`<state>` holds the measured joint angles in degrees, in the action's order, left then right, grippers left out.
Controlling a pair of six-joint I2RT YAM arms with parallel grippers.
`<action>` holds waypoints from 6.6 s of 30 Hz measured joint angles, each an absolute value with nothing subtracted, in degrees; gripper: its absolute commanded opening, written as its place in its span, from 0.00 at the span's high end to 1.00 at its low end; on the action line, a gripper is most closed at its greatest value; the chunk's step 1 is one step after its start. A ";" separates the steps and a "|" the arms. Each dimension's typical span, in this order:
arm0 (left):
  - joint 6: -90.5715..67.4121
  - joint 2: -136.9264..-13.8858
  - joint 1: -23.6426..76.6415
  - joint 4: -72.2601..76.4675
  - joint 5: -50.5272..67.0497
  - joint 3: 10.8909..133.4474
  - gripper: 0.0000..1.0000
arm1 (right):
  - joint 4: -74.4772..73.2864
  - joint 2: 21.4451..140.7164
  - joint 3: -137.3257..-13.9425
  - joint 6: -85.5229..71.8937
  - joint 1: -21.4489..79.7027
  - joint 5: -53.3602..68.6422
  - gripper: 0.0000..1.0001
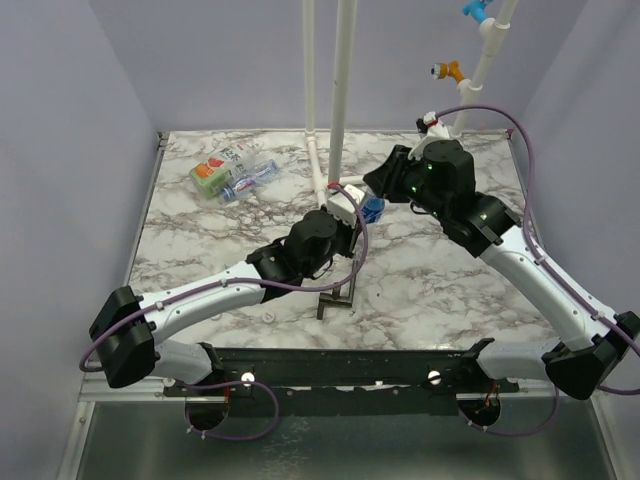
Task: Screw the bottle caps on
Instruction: Screw the bottle cap onto the plastic bottle.
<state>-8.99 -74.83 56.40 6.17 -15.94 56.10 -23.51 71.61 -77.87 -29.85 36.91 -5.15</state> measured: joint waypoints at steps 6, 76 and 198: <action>-7.57 -78.19 57.76 5.23 -20.53 57.76 1.00 | -26.50 73.23 -79.22 -32.21 38.70 -11.81 0.84; -39.48 -63.86 30.76 39.29 46.22 43.57 1.00 | 7.14 55.94 -50.81 -28.84 35.29 38.17 0.00; -23.27 -68.51 32.91 27.31 57.49 42.52 1.00 | 12.05 58.46 -56.01 -35.35 35.22 39.90 0.01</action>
<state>-23.27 -68.51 32.91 27.31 57.49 42.52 12.05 58.46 -56.01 -35.35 35.22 39.90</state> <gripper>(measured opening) 0.118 0.993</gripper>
